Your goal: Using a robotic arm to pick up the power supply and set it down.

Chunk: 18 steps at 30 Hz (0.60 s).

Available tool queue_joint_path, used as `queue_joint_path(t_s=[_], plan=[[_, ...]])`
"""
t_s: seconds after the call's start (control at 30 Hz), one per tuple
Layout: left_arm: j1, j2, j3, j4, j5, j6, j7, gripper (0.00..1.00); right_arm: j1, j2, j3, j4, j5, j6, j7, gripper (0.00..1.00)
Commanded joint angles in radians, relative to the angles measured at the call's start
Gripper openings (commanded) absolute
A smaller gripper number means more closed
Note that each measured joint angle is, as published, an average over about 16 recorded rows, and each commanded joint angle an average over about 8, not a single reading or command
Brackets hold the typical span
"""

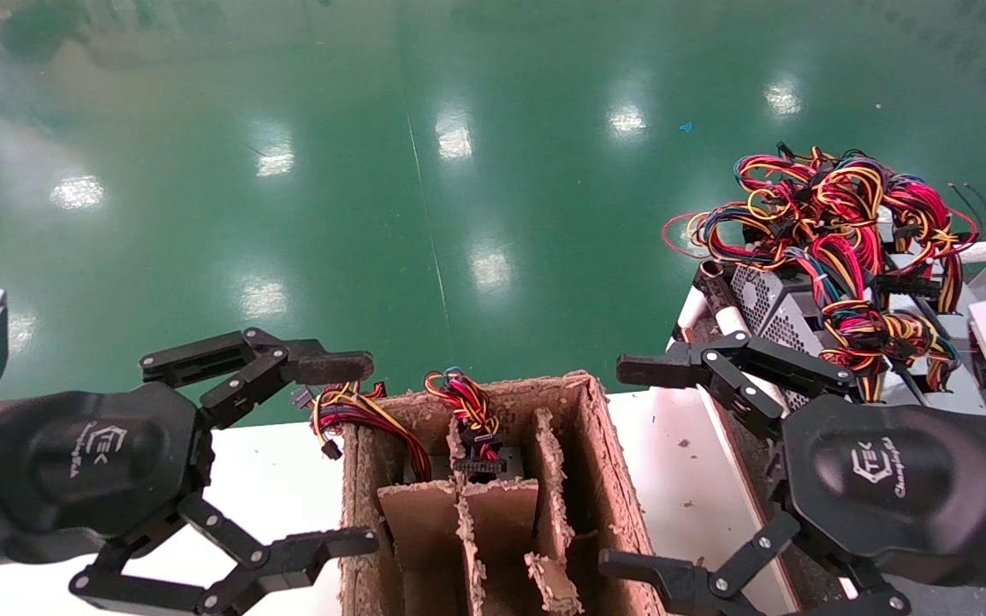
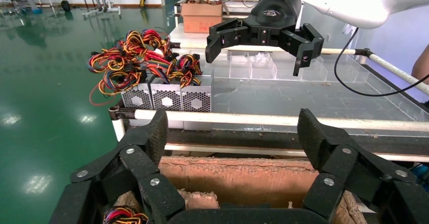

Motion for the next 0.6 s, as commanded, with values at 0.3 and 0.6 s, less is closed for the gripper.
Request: queue_joint_path(t_s=[0.3,0.6], plan=[[0.000,0.000,0.000,0.000,0.000,0.000,0.000,0.00,0.000,0.000,0.000,0.000,0.000,0.000,0.000,1.00],[0.000,0.000,0.000,0.000,0.000,0.000,0.000,0.00,0.000,0.000,0.000,0.000,0.000,0.000,0.000,1.00]])
